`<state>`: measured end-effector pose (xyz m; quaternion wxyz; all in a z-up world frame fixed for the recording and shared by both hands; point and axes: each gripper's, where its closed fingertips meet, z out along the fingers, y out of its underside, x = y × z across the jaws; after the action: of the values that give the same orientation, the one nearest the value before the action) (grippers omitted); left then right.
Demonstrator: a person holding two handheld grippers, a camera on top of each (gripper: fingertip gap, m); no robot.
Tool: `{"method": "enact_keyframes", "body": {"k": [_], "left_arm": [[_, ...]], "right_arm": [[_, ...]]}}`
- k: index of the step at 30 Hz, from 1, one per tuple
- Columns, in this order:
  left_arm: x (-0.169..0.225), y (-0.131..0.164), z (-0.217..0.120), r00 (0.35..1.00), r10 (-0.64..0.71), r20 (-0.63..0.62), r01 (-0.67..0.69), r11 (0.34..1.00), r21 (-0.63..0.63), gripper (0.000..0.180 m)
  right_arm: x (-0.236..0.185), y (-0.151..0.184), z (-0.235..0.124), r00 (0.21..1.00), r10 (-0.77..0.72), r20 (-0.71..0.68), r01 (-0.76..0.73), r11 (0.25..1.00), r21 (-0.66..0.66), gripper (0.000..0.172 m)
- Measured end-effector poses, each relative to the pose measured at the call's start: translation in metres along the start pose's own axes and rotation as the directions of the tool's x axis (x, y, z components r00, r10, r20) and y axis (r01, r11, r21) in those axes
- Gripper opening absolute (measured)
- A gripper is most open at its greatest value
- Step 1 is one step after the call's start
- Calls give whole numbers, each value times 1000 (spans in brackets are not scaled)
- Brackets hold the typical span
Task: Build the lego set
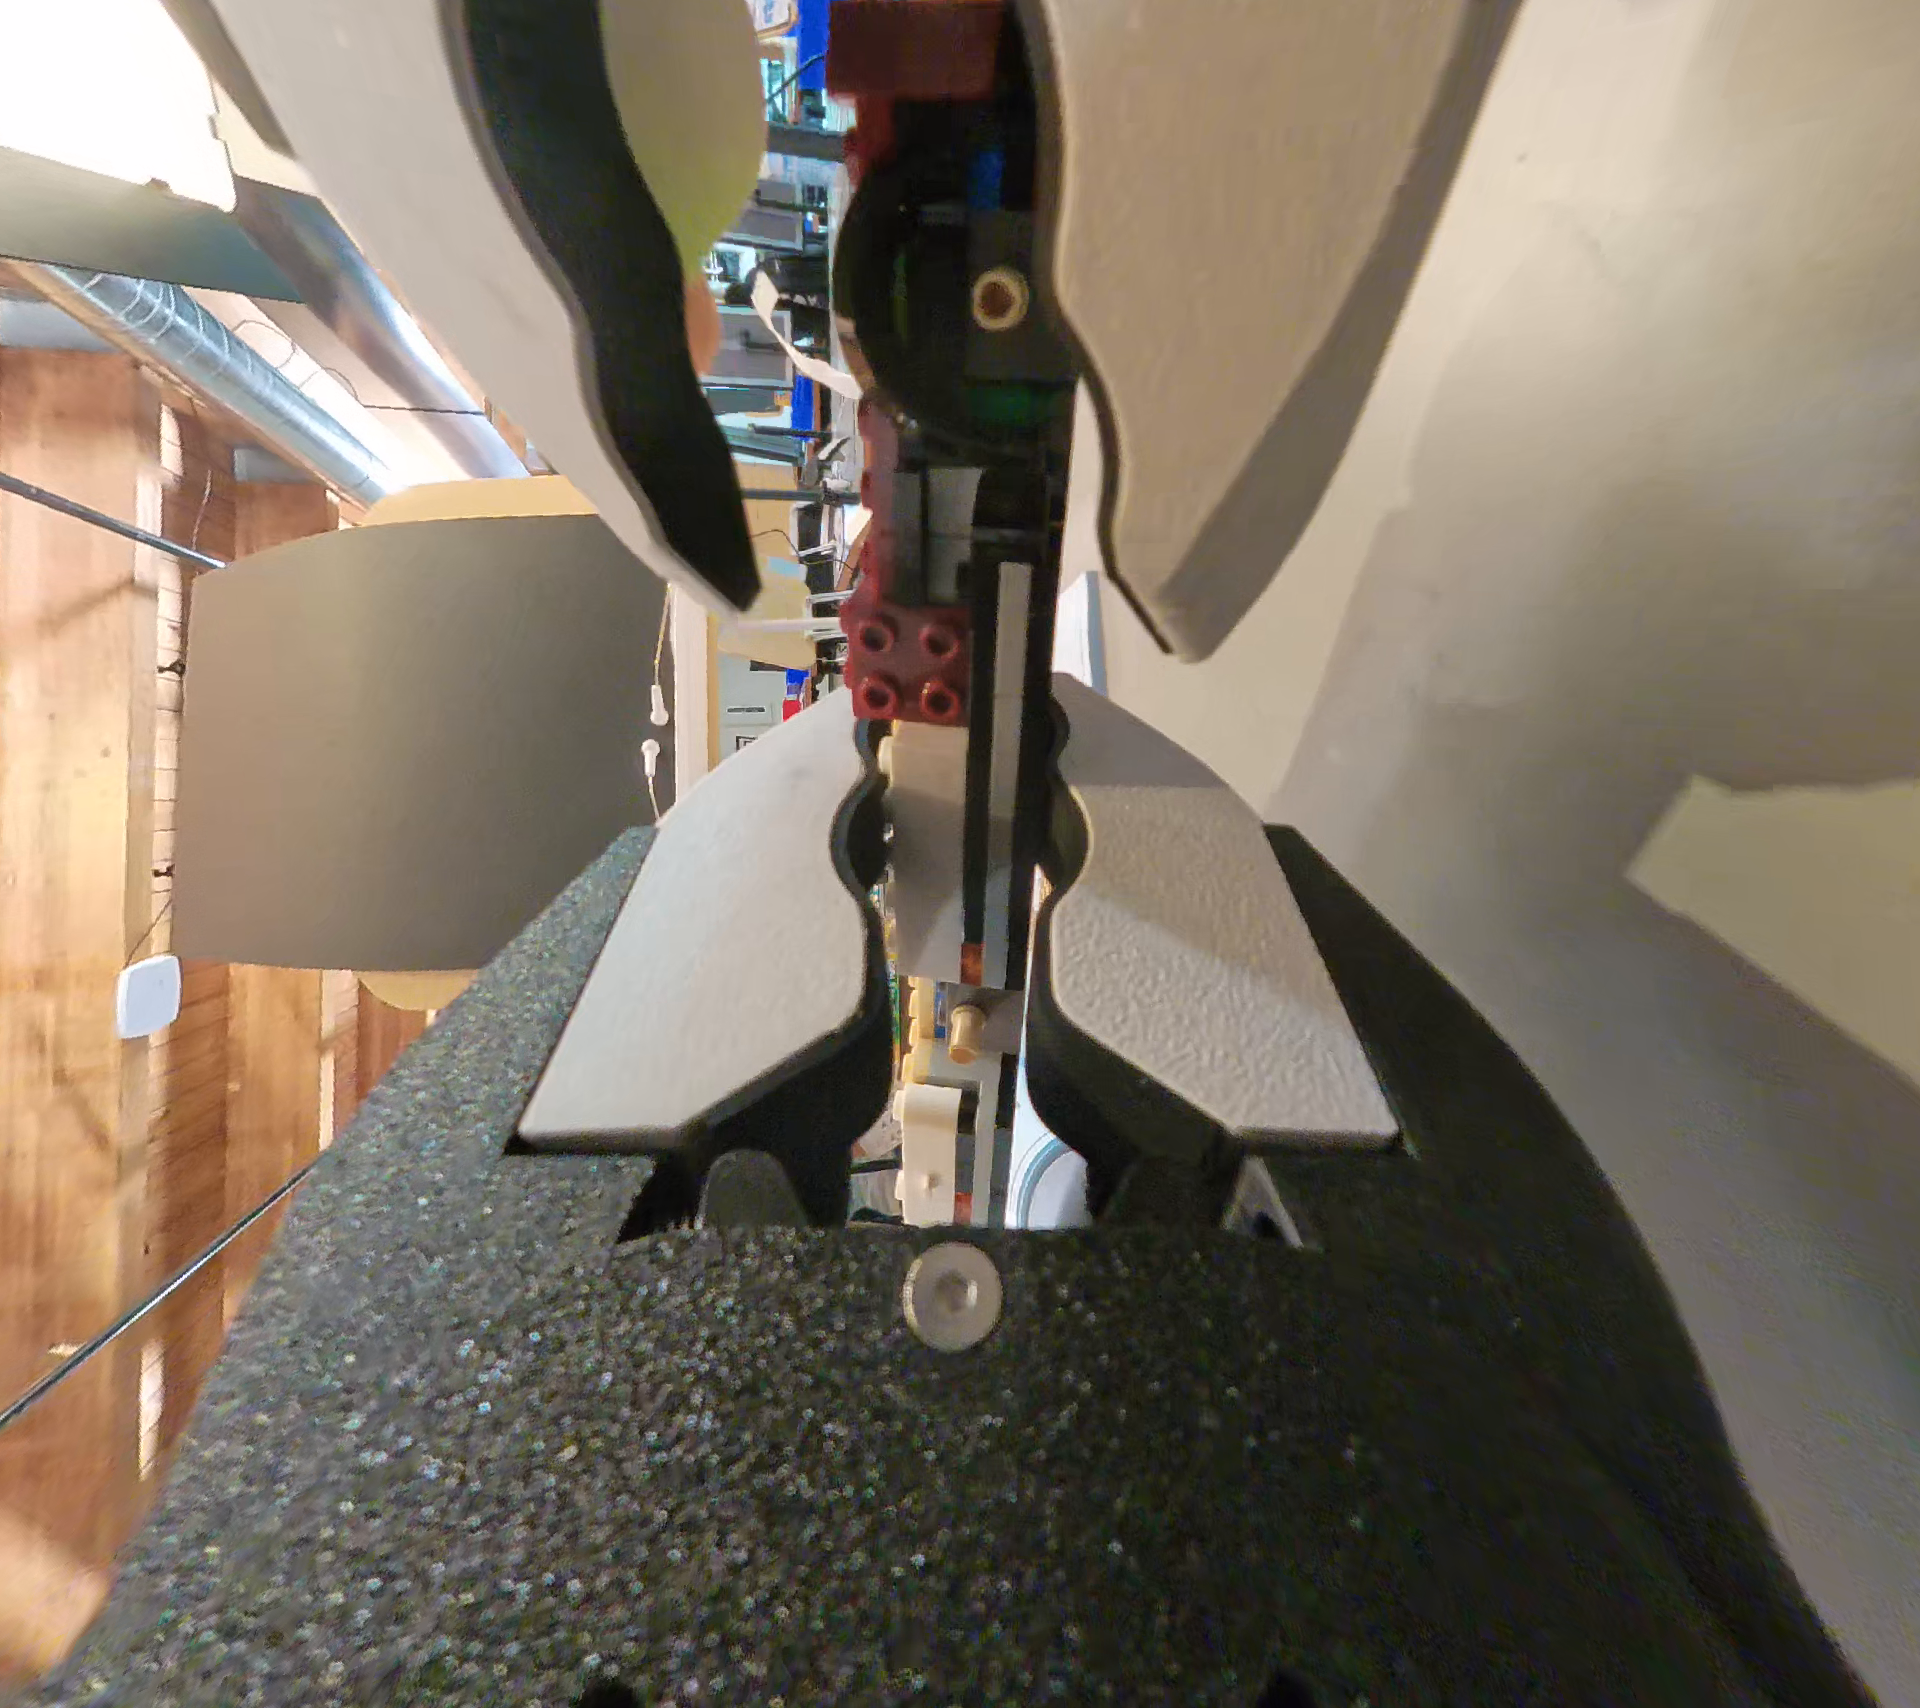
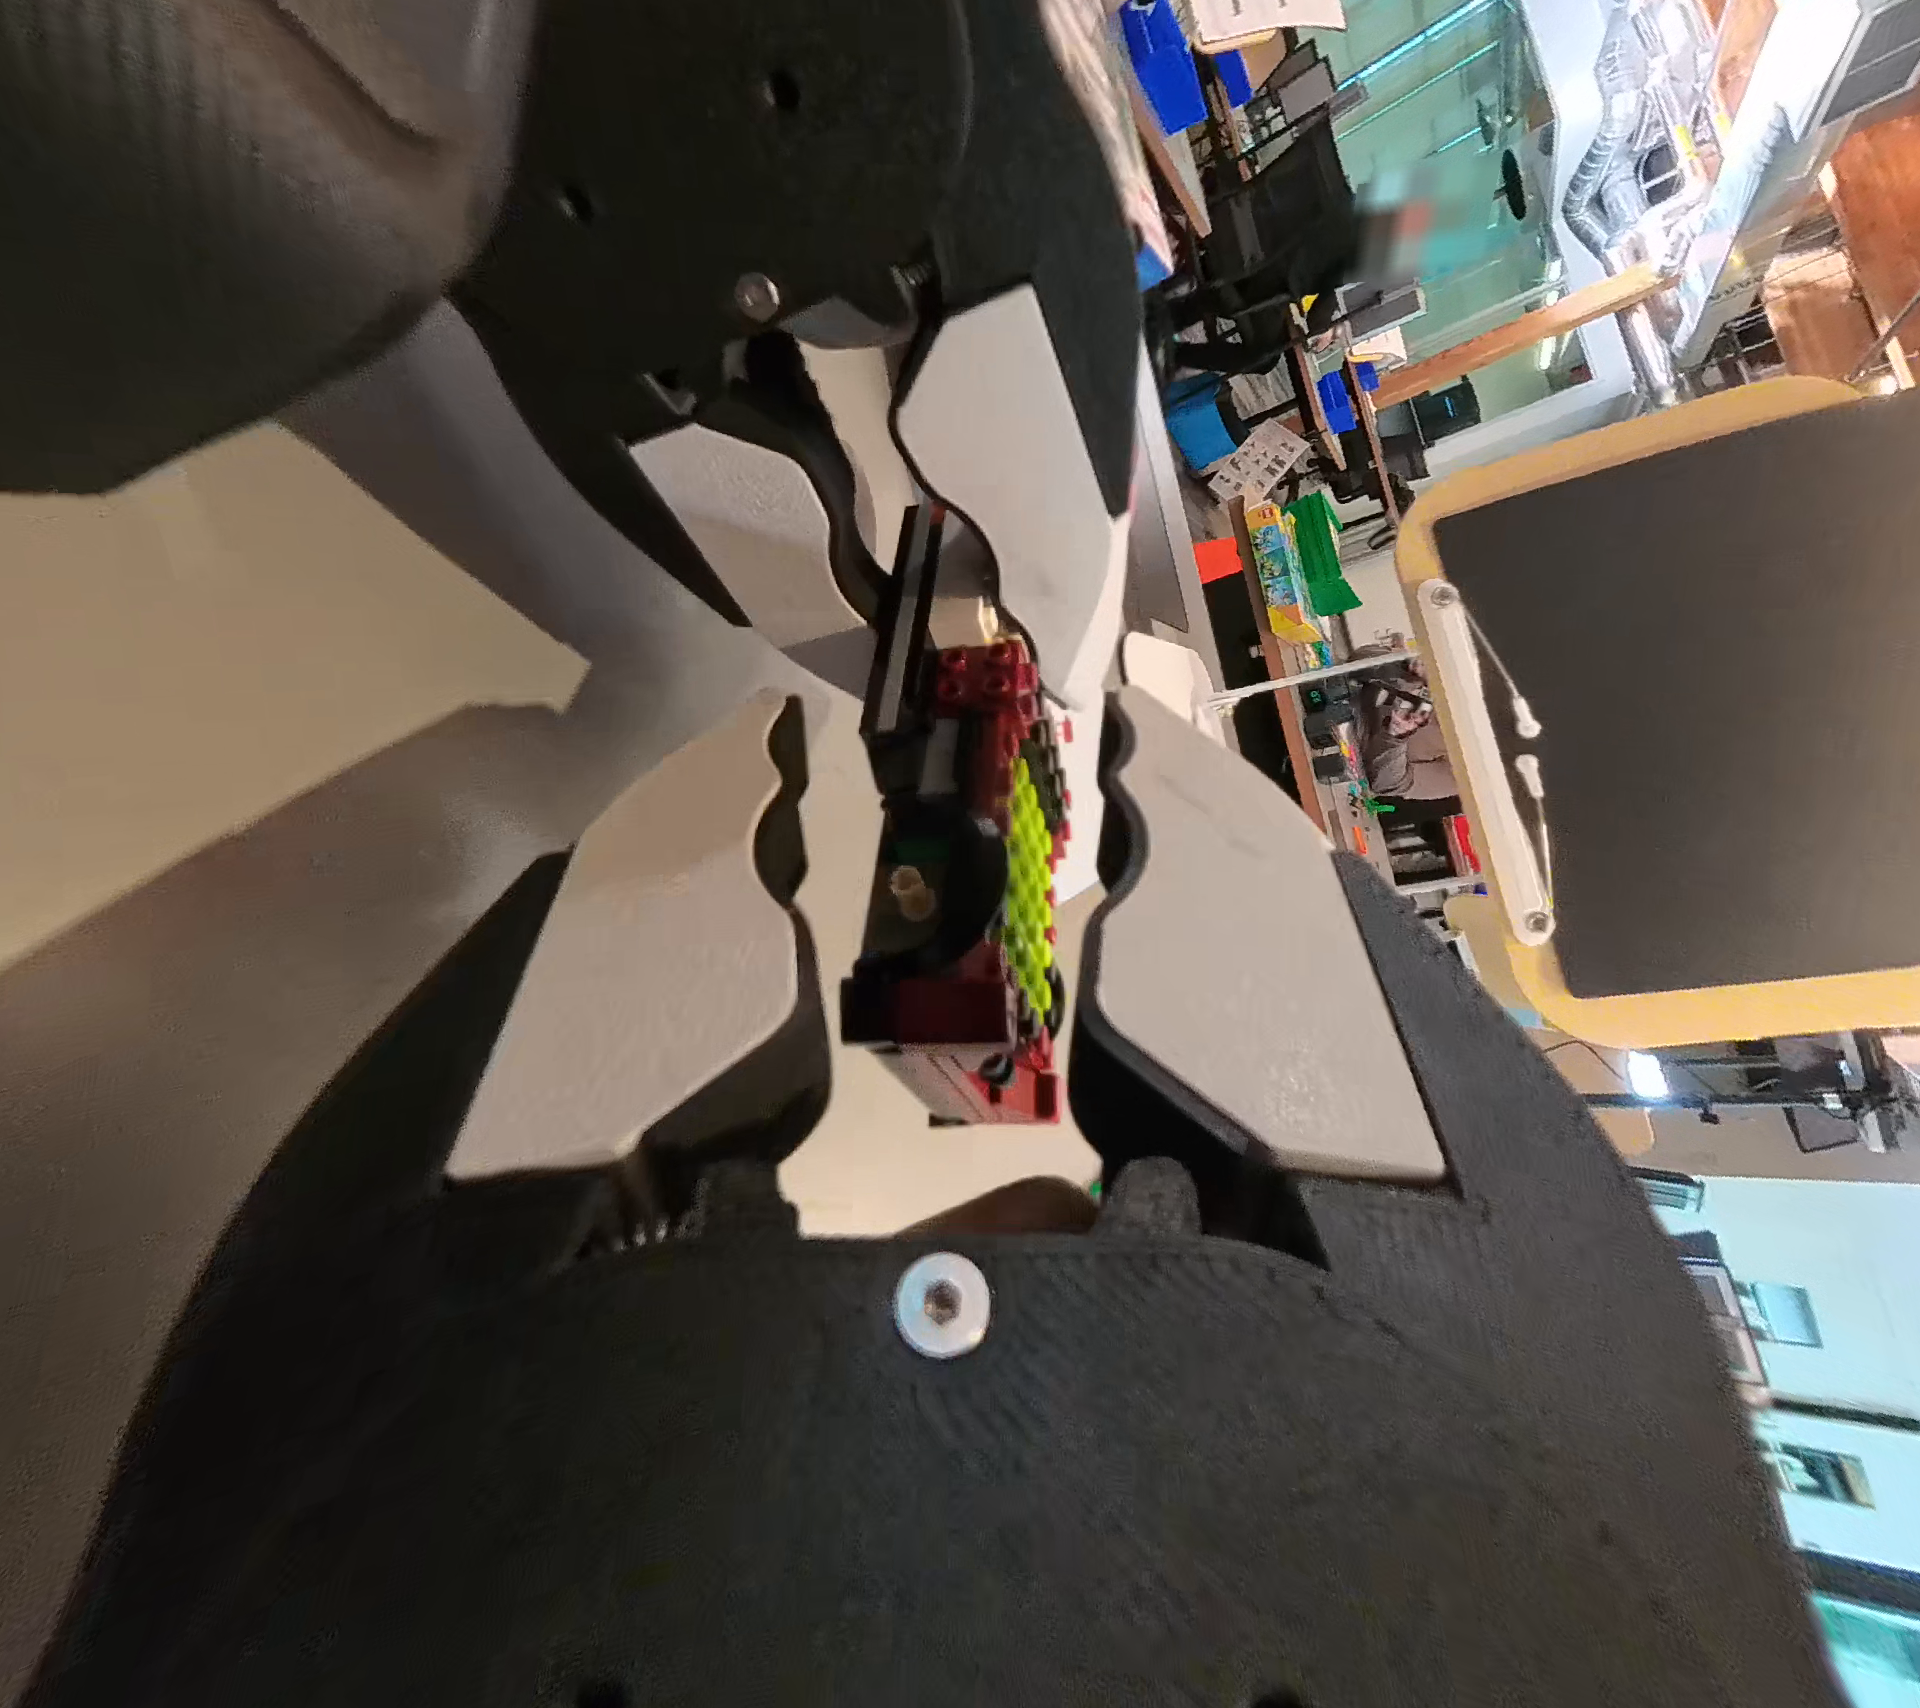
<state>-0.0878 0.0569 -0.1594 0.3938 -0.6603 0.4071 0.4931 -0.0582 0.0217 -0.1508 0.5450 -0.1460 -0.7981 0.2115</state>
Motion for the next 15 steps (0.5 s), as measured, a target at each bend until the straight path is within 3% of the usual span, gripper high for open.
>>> {"method": "enact_keyframes", "body": {"k": [15], "left_arm": [[1, 4, -1, 1000, -10, -1, 10, 1000, 10, 25]], "right_arm": [[-4, -3, 1, 998, -54, -22, 54, 999, 2, 41]]}}
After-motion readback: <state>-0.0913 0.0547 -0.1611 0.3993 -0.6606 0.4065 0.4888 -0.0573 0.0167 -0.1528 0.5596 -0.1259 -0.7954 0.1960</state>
